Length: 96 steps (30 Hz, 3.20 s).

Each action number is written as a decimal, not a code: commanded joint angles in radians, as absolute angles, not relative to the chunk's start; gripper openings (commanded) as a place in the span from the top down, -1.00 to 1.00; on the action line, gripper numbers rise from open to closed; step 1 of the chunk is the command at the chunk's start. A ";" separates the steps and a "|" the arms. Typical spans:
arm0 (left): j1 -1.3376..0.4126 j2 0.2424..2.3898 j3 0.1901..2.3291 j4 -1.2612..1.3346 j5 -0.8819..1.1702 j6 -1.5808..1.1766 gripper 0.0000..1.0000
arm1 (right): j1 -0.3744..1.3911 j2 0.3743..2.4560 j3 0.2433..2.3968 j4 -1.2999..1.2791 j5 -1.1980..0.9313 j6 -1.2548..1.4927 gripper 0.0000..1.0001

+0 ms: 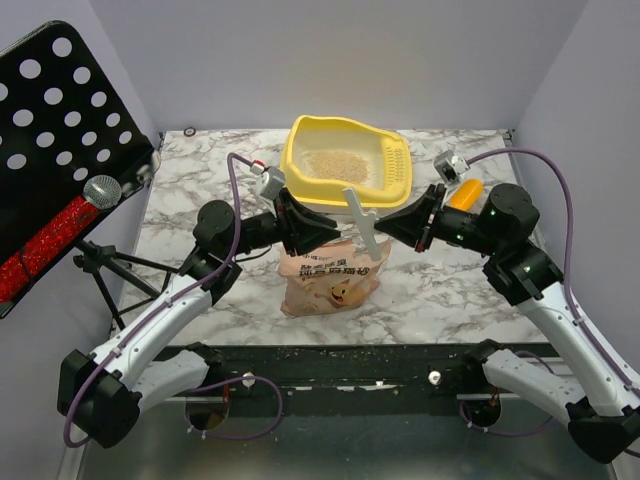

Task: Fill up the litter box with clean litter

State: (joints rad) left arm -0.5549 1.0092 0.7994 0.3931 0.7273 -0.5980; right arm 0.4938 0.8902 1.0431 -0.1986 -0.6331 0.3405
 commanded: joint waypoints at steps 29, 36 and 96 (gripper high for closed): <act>-0.460 0.956 0.723 0.723 0.841 -0.772 0.30 | 0.703 0.948 0.971 0.048 -0.600 0.410 0.99; -0.457 0.942 0.723 0.709 0.842 -0.753 1.00 | 0.706 0.954 0.979 0.002 -0.614 0.379 0.99; -0.512 0.871 0.853 0.171 0.807 -0.384 0.11 | 0.704 0.924 1.095 -0.264 -0.554 0.045 0.99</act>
